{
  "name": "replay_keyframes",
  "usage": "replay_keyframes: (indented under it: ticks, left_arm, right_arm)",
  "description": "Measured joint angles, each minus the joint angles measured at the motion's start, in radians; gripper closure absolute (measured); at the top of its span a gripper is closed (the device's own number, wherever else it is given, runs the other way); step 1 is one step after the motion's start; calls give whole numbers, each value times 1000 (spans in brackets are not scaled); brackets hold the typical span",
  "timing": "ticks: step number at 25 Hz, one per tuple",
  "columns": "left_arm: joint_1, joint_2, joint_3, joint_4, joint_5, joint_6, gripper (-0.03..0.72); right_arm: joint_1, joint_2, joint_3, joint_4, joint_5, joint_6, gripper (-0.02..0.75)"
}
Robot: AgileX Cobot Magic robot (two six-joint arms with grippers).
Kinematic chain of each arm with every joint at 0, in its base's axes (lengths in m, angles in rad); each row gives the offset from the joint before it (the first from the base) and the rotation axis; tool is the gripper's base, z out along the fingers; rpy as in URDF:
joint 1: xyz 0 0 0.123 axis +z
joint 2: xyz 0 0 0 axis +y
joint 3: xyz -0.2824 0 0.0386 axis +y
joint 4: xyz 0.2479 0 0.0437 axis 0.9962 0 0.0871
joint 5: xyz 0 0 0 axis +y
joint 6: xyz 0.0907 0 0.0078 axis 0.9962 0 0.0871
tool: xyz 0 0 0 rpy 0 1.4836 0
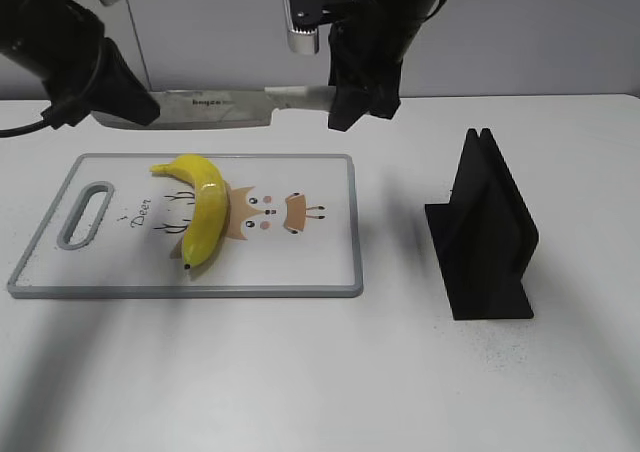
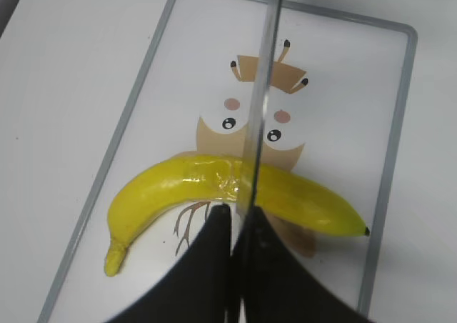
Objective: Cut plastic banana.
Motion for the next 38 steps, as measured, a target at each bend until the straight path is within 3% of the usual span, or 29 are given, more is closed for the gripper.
replay_keyframes:
  ticks: [27, 38]
  left_arm:
    - [-10, 146, -1, -15, -55, 7, 665]
    - [-7, 310, -29, -49, -53, 19, 661]
  right_arm:
    - [1, 79, -28, -52, 3, 44, 578]
    - [-2, 233, -45, -69, 0, 72, 578]
